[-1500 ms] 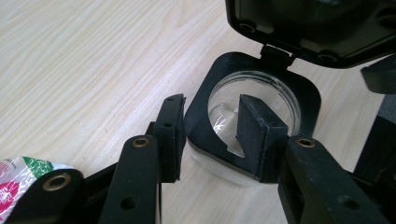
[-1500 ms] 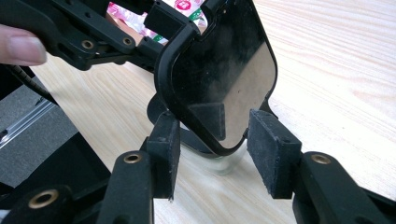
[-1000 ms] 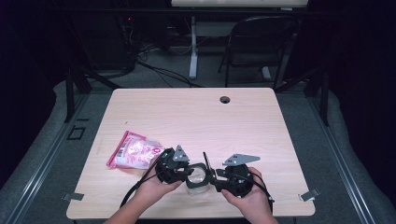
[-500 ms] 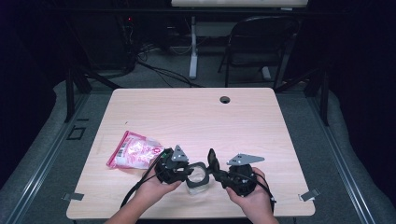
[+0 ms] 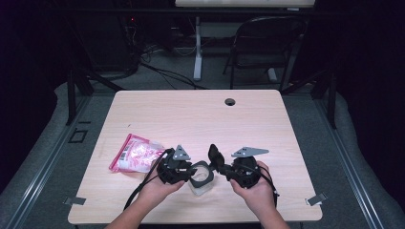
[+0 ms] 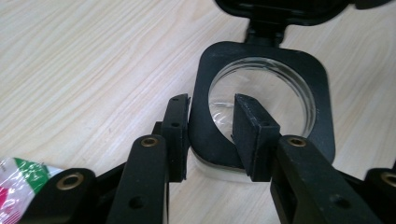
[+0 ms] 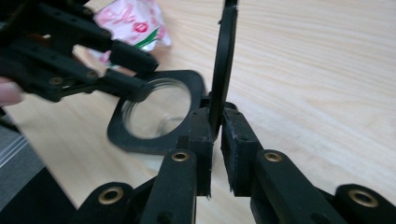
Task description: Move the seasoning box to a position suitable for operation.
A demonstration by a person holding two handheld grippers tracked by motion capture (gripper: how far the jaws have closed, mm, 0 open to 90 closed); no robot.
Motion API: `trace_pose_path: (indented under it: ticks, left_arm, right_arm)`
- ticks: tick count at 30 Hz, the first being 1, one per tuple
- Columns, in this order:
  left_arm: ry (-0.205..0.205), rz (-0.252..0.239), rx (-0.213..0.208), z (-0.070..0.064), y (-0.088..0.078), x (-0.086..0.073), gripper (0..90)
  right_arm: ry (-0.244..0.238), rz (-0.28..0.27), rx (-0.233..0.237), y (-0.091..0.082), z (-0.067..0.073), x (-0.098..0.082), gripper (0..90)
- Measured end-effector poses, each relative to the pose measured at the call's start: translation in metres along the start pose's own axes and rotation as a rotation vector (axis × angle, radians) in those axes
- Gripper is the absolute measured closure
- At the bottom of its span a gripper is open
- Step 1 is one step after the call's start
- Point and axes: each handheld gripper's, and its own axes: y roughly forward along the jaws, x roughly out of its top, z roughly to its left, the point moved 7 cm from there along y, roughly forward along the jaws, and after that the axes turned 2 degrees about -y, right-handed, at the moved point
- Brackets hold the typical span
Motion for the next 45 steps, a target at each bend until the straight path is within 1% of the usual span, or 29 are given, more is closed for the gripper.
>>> trace_pose_path:
  ticks: [1,3,5,6,12,14,16,17,20,23,25,27,29,33,34,36,38,39,40,41,42,43,44,45]
  left_arm:
    - [-0.001,-0.004,0.002,0.0,0.0,0.0,69.3]
    - [-0.003,-0.008,0.003,0.0,0.002,0.001,69.8]
    - [-0.002,-0.009,0.002,-0.001,0.002,0.001,69.8]
    - [0.0,-0.011,0.003,-0.001,0.003,0.002,69.8]
    - [-0.002,-0.019,-0.002,-0.003,0.004,0.002,69.1]
    - [-0.002,-0.02,0.003,-0.003,0.004,0.003,69.1]
    - [-0.001,-0.023,0.006,-0.003,0.005,0.003,69.2]
    - [-0.001,-0.023,0.005,-0.002,0.005,0.003,69.2]
    - [-0.002,-0.024,0.005,-0.003,0.005,0.003,69.2]
    - [0.001,-0.023,0.008,-0.002,0.005,0.003,70.0]
    - [-0.002,-0.023,0.006,-0.002,0.005,0.003,70.2]
    - [-0.004,-0.024,0.018,-0.002,0.005,0.003,69.4]
    - [-0.003,-0.024,0.02,-0.002,0.004,0.003,68.7]
    - [-0.008,-0.029,0.02,0.0,-0.001,0.002,63.7]
    - [-0.014,-0.04,0.025,0.002,-0.004,0.002,62.3]
    - [-0.025,-0.049,0.022,0.004,-0.008,0.001,60.6]
    - [-0.037,-0.058,0.035,0.01,-0.017,-0.002,60.2]
    - [-0.037,-0.058,0.035,0.01,-0.017,-0.002,59.5]
    - [-0.051,-0.067,0.048,0.016,-0.024,-0.005,58.2]
    - [-0.051,-0.067,0.048,0.016,-0.024,-0.005,57.9]
    - [-0.063,-0.076,0.054,0.019,-0.027,-0.006,57.9]
    - [-0.07,-0.078,0.057,0.022,-0.031,-0.008,56.2]
    - [-0.089,-0.099,0.061,0.028,-0.039,-0.011,55.2]
    - [-0.089,-0.099,0.061,0.028,-0.039,-0.011,54.5]
  right_arm:
    - [0.011,0.0,0.002,0.002,-0.003,0.002,83.5]
    - [0.021,-0.002,0.001,0.004,-0.005,0.003,83.5]
    - [0.016,0.001,0.001,0.005,-0.007,0.004,83.7]
    - [0.026,-0.004,0.003,0.007,-0.009,0.006,83.7]
    - [0.047,-0.007,0.011,0.012,-0.016,0.01,83.4]
    - [0.039,0.004,0.006,0.012,-0.017,0.01,83.3]
    - [0.05,-0.007,0.011,0.015,-0.018,0.012,83.1]
    - [0.044,0.001,0.012,0.015,-0.019,0.012,83.0]
    - [0.052,-0.004,0.017,0.018,-0.019,0.013,82.7]
    - [0.039,0.006,0.02,0.017,-0.019,0.011,81.6]
    - [0.048,-0.001,0.025,0.017,-0.019,0.01,80.4]
    - [0.044,0.01,0.022,0.017,-0.019,0.009,78.3]
    - [0.046,0.013,0.021,0.017,-0.02,0.008,77.0]
    - [0.052,0.014,0.024,0.012,-0.02,0.005,72.7]
    - [0.059,0.005,0.026,0.011,-0.02,0.005,71.6]
    - [0.055,0.007,0.023,0.01,-0.02,0.005,70.9]
    - [0.055,0.009,0.024,0.008,-0.02,0.004,68.5]
    - [0.057,0.007,0.025,0.008,-0.02,0.004,67.8]
    - [0.061,0.003,0.024,0.008,-0.019,0.004,66.8]
    - [0.059,0.006,0.023,0.007,-0.018,0.004,66.1]
    - [0.059,0.006,0.023,0.007,-0.018,0.004,66.1]
    - [0.051,0.011,0.02,0.006,-0.017,0.004,64.5]
    - [0.045,0.009,0.018,0.006,-0.016,0.004,63.8]
    - [0.038,0.016,0.015,0.005,-0.016,0.004,63.1]
